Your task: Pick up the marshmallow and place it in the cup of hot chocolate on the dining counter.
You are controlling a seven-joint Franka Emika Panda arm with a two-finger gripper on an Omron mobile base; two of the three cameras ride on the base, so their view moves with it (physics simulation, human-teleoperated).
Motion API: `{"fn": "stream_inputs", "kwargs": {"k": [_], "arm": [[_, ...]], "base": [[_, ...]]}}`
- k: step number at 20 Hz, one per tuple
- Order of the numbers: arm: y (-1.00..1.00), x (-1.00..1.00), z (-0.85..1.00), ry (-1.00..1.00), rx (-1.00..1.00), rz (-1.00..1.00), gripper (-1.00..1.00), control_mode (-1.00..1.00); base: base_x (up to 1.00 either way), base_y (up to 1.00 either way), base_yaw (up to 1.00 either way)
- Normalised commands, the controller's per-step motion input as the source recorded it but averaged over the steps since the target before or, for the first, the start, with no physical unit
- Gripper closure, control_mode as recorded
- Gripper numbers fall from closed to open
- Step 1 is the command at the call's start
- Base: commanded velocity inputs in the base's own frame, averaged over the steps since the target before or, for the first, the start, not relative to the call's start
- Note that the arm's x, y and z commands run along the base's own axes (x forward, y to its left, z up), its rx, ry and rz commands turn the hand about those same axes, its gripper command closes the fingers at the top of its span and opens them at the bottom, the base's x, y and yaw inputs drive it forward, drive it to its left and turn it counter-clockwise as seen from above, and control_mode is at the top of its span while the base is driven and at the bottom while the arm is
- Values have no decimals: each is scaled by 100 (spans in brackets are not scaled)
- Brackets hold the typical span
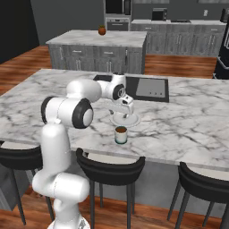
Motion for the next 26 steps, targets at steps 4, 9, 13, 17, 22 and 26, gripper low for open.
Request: {"fn": "stream_inputs", "kwargs": {"k": [4,9,13,17,22,26], "arm": [[-11,44,-22,0,0,0,-100,-100],[0,48,-26,0,0,0,-100,-100],[-3,36,-26,0,0,0,-100,-100],[-7,34,-28,0,0,0,-100,-100],[-3,34,-25,0,0,0,-100,-100],[-1,39,-27,0,0,0,-100,-100]], "base": [[0,0,0],[0,0,0],[0,0,0],[0,0,0],[0,0,0],[0,0,0]]}}
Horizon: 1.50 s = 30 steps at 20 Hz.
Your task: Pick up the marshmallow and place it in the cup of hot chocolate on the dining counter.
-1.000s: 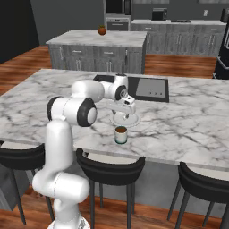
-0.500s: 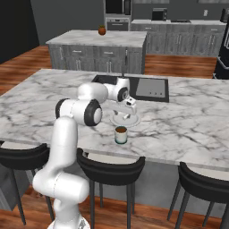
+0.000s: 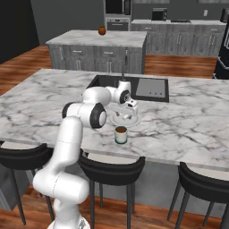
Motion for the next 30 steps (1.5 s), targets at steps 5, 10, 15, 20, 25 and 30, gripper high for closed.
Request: {"fn": "stream_inputs", "kwargs": {"k": [5,10,15,20,25,30], "arm": [[-5,32,-22,0,0,0,-100,-100],[-4,22,-22,0,0,0,100,-100],[0,0,-19,0,0,0,100,-100],[2,-5,-10,0,0,-2,100,-100],[5,-20,-2,0,0,-3,100,-100],[11,-52,7,-14,0,-1,100,-100]], "base": [[0,0,0],[0,0,0],[0,0,0],[0,0,0],[0,0,0],[0,0,0]]}}
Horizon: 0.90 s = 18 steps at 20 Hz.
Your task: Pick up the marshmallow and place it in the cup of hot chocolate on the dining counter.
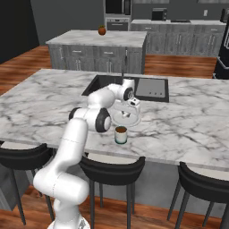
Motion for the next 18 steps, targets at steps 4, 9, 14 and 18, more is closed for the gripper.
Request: {"fn": "stream_inputs", "kwargs": {"k": [4,9,14,18], "arm": [[2,-42,46,-12,0,0,100,-100],[17,-70,60,-24,0,1,100,-100],[30,-97,53,-45,0,1,100,-100],[11,-91,60,-44,0,5,100,-100]], "base": [[0,0,0],[0,0,0],[0,0,0],[0,0,0]]}}
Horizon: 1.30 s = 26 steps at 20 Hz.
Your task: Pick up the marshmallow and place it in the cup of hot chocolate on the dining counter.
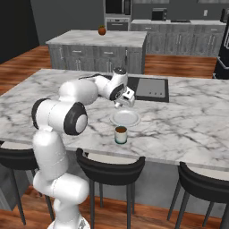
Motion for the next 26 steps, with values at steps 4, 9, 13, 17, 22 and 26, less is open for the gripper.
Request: {"fn": "stream_inputs", "kwargs": {"k": [4,9,13,17,22,26], "arm": [[3,-85,56,-44,0,13,100,-100],[0,-69,65,-45,0,21,100,-100],[0,-28,79,-29,4,29,100,-100],[-4,-13,43,-20,8,41,100,-100],[-29,-14,10,-28,3,56,100,-100],[-57,-42,0,-39,5,57,100,-100]], "base": [[0,0,0],[0,0,0],[0,0,0],[0,0,0],[0,0,0],[0,0,0]]}}
